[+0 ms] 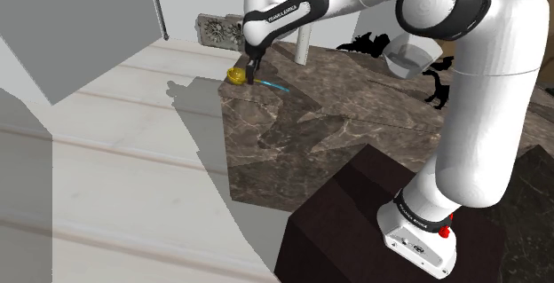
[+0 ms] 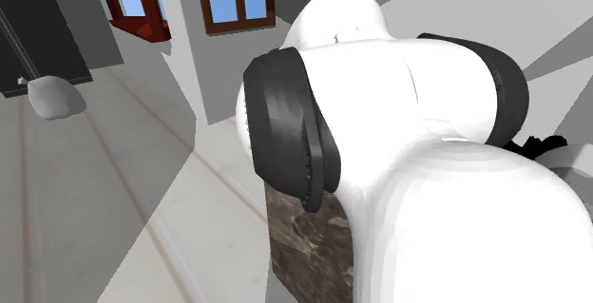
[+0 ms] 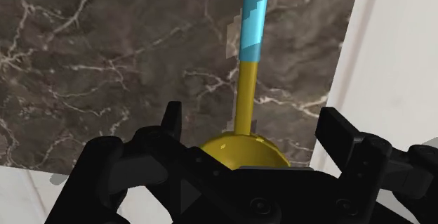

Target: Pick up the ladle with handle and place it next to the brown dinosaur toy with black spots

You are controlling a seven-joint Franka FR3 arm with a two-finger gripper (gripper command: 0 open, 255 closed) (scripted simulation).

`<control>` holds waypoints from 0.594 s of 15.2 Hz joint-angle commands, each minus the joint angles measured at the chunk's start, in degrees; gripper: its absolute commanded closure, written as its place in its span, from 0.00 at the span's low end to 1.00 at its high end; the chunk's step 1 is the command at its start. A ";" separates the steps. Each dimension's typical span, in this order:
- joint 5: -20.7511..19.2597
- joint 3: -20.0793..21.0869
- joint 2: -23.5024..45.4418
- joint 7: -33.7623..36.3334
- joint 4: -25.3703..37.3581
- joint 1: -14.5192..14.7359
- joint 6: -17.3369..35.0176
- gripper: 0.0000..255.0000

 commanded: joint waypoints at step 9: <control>-0.11 -0.09 3.70 -0.07 0.60 -0.25 3.21 0.00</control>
